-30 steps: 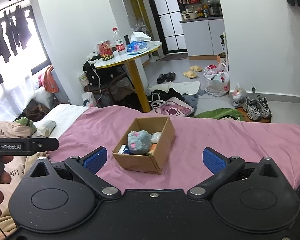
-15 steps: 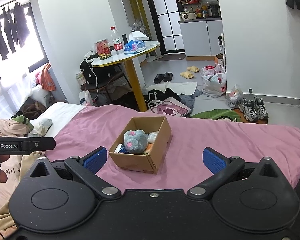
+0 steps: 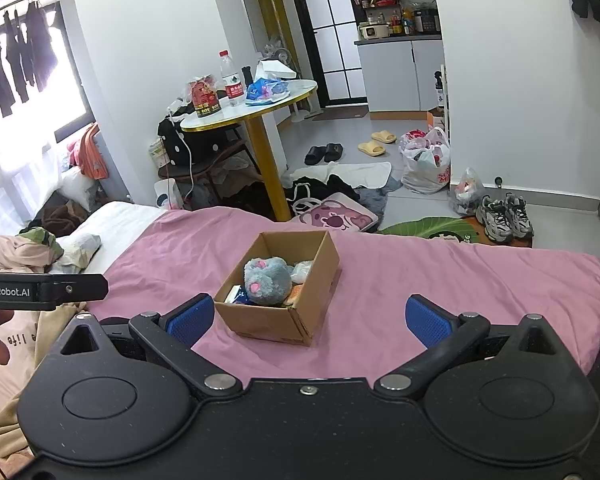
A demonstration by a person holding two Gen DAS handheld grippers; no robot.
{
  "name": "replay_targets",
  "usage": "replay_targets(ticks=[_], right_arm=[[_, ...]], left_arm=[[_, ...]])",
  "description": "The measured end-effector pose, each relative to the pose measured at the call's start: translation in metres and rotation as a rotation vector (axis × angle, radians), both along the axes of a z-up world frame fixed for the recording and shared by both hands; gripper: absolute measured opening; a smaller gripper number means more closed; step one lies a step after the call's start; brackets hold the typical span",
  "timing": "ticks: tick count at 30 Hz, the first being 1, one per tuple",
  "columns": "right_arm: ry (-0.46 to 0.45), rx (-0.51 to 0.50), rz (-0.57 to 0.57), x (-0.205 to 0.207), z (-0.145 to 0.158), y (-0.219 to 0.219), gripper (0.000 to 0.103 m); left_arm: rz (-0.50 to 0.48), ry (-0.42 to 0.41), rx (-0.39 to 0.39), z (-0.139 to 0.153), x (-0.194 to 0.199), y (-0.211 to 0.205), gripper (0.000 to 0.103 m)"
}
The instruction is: Organize soft objects
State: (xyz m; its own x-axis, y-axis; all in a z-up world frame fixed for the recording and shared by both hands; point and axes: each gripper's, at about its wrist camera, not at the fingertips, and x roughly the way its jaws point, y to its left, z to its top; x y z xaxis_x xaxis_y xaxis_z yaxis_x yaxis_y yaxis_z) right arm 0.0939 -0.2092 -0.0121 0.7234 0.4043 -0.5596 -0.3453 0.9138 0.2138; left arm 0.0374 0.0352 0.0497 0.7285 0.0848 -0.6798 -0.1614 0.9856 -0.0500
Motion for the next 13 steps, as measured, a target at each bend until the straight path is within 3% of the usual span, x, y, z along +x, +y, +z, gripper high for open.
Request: replay_targets(ticks=[13], right_arm=[[0.002, -0.004, 0.003, -0.0008, -0.0021, -0.0016, 0.103]], left_arm=[[-0.008, -0.003, 0.000, 0.0003, 0.0003, -0.0016, 0.102]])
